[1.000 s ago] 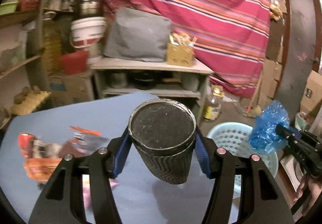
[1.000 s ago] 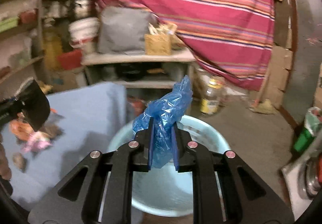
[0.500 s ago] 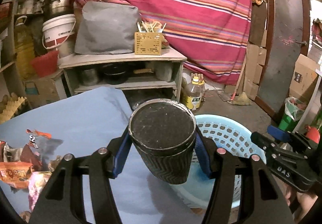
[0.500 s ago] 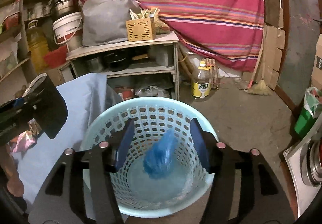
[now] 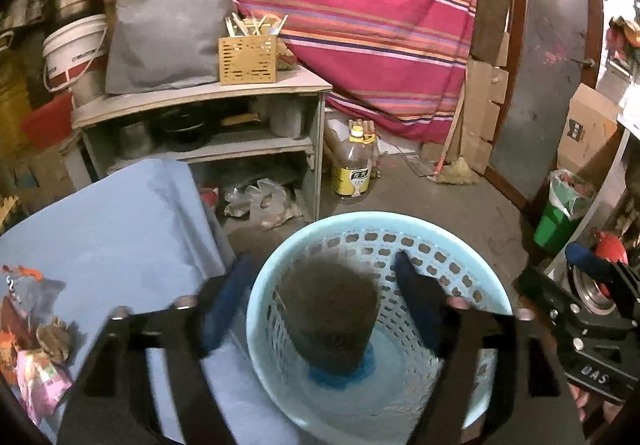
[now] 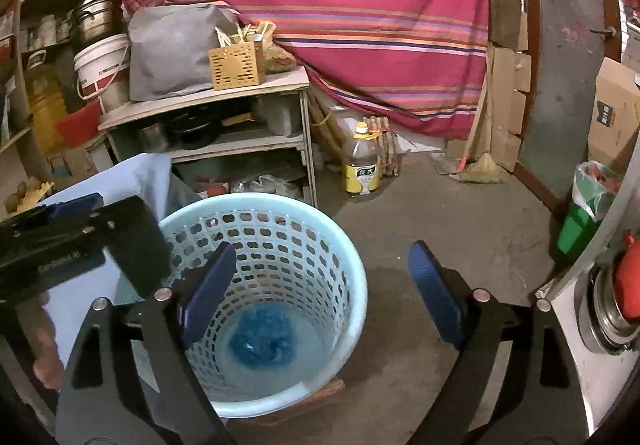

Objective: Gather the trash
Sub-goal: 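Carry the cup and blue bag to the light-blue basket and release both, then grasp the orange chip bag with the left tool while the right tool grasps the brown paper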

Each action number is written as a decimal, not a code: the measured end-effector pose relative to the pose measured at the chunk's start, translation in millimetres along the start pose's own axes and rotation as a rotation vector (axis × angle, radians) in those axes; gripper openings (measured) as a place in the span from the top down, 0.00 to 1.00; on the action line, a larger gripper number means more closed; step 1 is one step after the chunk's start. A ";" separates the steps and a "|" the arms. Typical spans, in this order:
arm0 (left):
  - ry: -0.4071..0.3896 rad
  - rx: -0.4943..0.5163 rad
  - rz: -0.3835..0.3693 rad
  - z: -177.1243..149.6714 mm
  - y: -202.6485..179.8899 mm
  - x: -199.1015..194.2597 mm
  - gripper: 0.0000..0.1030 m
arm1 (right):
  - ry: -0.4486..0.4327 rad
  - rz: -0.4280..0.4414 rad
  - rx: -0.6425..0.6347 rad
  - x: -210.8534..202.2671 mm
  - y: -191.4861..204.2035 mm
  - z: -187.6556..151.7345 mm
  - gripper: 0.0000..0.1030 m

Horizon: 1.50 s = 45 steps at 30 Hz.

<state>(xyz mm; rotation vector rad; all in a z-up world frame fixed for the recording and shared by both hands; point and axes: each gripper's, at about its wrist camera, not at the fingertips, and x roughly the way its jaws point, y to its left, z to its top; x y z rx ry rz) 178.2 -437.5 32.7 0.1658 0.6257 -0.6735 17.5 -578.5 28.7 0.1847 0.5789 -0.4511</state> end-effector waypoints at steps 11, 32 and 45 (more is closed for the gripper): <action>-0.029 -0.018 0.084 -7.4 34.3 -28.3 0.14 | -0.013 0.019 -0.029 0.1 17.8 0.8 0.11; -0.062 -0.146 0.486 -108.2 260.3 -168.7 0.06 | -0.008 0.181 -0.038 -8.0 156.3 -11.3 0.04; 0.048 -0.285 0.442 -140.0 332.4 -165.2 0.12 | 0.071 0.193 -0.123 15.9 246.0 -21.3 0.04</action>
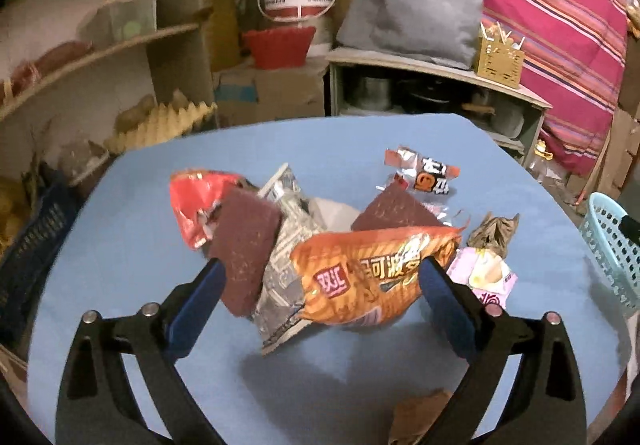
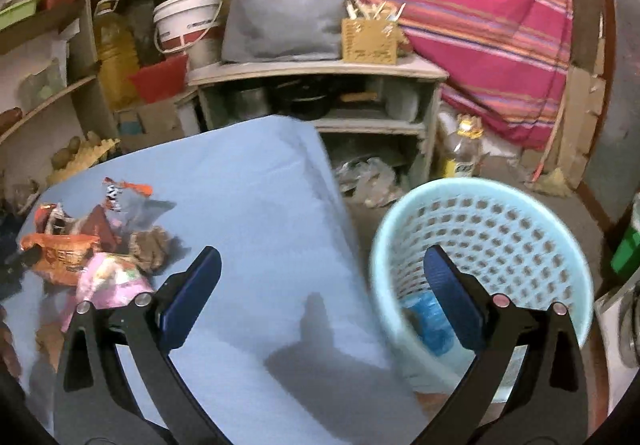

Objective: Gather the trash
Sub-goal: 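Grasp the orange chip bag with the left tool while the right tool grasps the brown paper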

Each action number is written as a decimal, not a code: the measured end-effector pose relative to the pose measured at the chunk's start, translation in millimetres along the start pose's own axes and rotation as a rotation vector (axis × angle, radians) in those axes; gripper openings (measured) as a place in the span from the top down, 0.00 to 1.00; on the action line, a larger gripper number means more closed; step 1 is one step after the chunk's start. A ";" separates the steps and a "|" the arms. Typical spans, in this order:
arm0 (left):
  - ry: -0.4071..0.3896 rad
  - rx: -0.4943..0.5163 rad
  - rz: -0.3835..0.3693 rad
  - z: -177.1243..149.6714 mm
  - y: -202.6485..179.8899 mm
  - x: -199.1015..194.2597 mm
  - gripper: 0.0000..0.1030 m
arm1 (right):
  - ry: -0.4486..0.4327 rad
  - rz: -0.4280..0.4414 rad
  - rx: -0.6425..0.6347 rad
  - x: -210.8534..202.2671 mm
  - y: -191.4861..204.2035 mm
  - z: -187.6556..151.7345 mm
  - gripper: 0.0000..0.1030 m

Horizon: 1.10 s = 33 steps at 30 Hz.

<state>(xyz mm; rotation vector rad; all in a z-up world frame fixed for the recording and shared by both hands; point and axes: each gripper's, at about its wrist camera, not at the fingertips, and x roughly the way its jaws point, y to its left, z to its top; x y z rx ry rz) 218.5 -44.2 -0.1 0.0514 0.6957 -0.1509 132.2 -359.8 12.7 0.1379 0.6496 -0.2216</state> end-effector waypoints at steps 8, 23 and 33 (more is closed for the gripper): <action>0.077 -0.003 -0.073 0.0 0.0 19.0 0.70 | 0.045 0.062 -0.022 18.5 37.7 -1.4 0.04; -0.024 -0.036 -0.054 13.3 23.4 -10.2 0.86 | 0.112 0.126 -0.126 60.4 108.9 -5.9 0.04; -0.025 -0.072 -0.037 17.2 40.2 -7.3 0.86 | 0.159 0.109 -0.203 90.6 146.1 -5.0 0.26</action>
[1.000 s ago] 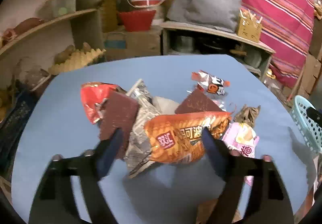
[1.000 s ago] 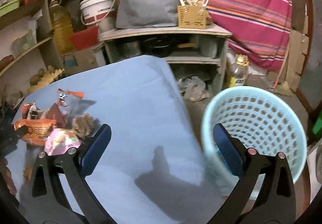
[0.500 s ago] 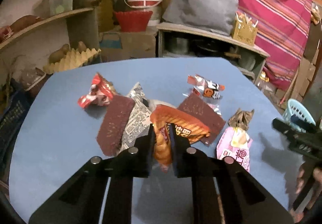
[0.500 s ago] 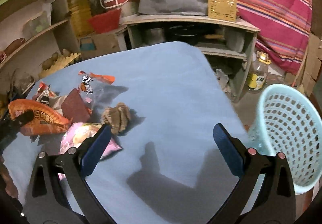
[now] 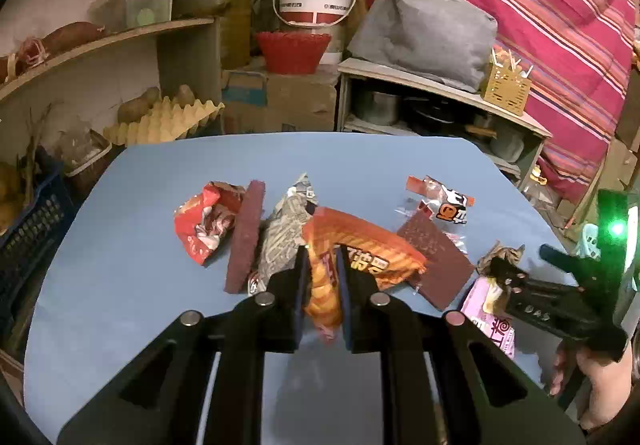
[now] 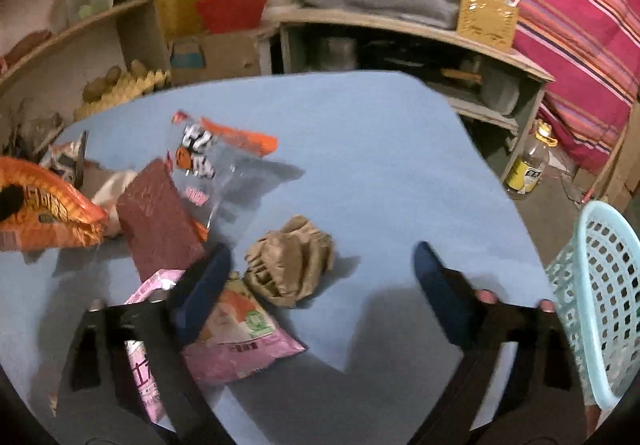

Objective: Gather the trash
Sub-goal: 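Grasp the orange chip bag with the left tool while the right tool grasps the brown paper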

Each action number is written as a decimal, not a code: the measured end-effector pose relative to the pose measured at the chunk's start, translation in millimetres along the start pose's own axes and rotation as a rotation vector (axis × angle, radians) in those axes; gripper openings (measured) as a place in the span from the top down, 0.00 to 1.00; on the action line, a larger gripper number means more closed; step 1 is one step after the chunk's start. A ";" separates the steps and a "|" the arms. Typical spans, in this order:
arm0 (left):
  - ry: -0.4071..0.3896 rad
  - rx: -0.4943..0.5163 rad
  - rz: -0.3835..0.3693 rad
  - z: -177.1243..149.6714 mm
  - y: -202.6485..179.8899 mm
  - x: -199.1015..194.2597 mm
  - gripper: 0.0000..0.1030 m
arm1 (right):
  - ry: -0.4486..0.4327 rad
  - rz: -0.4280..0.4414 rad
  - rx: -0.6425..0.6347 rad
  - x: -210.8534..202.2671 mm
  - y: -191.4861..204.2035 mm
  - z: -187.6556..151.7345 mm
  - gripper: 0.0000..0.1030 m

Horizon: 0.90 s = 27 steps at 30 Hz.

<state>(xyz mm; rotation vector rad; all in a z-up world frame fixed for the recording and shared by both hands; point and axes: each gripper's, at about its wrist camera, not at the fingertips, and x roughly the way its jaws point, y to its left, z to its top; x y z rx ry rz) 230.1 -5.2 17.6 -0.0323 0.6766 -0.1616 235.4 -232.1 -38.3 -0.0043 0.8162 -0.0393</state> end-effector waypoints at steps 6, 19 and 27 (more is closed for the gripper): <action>0.001 0.014 -0.008 0.9 -6.9 1.1 0.86 | 0.012 0.032 -0.045 0.0 7.2 -1.5 0.58; -0.080 0.017 -0.024 13.4 -23.5 -25.2 0.88 | -0.126 0.044 -0.002 -63.7 -41.7 -1.8 0.58; -0.095 -0.028 -0.041 24.2 -20.9 -43.2 0.90 | -0.134 0.008 0.034 -85.6 -87.4 -11.5 0.58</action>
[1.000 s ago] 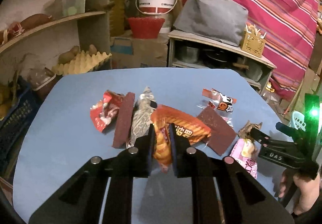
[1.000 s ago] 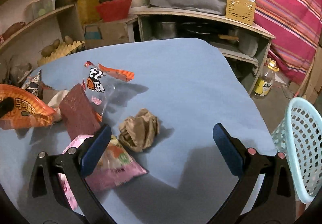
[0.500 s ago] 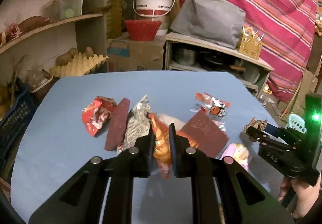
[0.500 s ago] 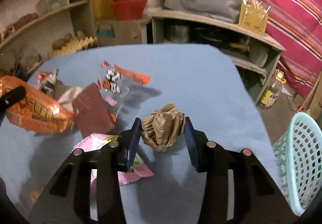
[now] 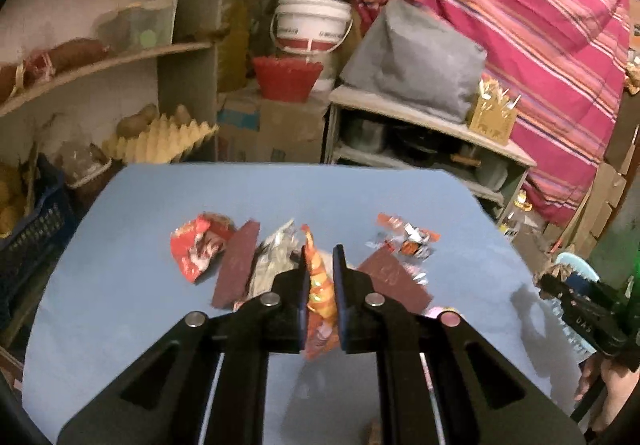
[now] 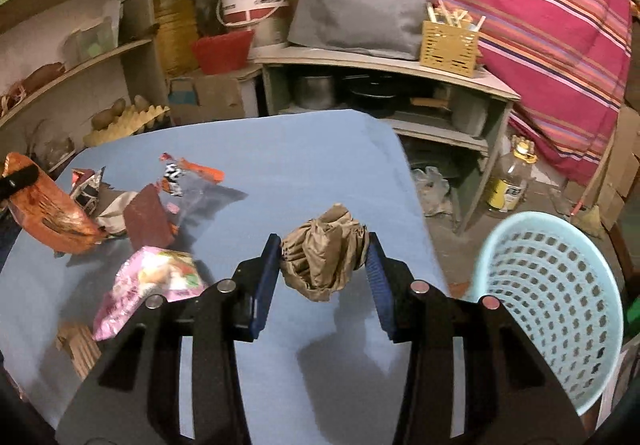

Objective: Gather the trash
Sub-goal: 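Carry the chip bag and brown paper to the basket and release both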

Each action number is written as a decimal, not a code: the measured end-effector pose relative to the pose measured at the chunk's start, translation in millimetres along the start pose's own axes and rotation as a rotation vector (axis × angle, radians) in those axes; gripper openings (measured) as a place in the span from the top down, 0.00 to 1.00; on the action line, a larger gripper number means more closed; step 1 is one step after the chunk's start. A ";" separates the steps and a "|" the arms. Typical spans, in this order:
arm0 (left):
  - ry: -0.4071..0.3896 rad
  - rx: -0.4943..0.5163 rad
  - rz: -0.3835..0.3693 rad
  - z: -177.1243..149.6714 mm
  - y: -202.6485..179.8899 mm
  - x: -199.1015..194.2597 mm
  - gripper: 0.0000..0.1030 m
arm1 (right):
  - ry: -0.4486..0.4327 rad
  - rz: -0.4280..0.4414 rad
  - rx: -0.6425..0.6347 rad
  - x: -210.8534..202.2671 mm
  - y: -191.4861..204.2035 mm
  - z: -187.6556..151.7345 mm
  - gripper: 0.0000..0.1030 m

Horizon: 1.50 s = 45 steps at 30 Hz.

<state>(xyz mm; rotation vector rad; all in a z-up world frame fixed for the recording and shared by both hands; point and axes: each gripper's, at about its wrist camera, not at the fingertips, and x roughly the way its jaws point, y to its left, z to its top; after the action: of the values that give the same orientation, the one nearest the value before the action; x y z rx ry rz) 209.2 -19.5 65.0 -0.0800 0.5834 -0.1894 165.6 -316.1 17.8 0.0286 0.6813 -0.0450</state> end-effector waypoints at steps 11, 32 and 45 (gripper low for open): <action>-0.083 0.155 -0.123 17.1 -120.8 -27.9 0.90 | -0.058 -0.060 0.080 -43.6 -72.2 -1.0 0.58; 0.041 0.245 -0.449 -10.9 -341.2 32.6 0.90 | -0.040 -0.252 0.288 -92.0 -235.5 -53.6 0.58; 0.130 0.329 -0.466 -38.2 -403.6 74.3 0.89 | -0.028 -0.266 0.360 -88.2 -263.0 -60.3 0.57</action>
<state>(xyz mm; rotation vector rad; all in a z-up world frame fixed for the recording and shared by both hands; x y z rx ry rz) 186.3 -430.6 45.0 0.1188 0.6504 -0.7446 45.8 -573.4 23.5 0.2824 0.6388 -0.4231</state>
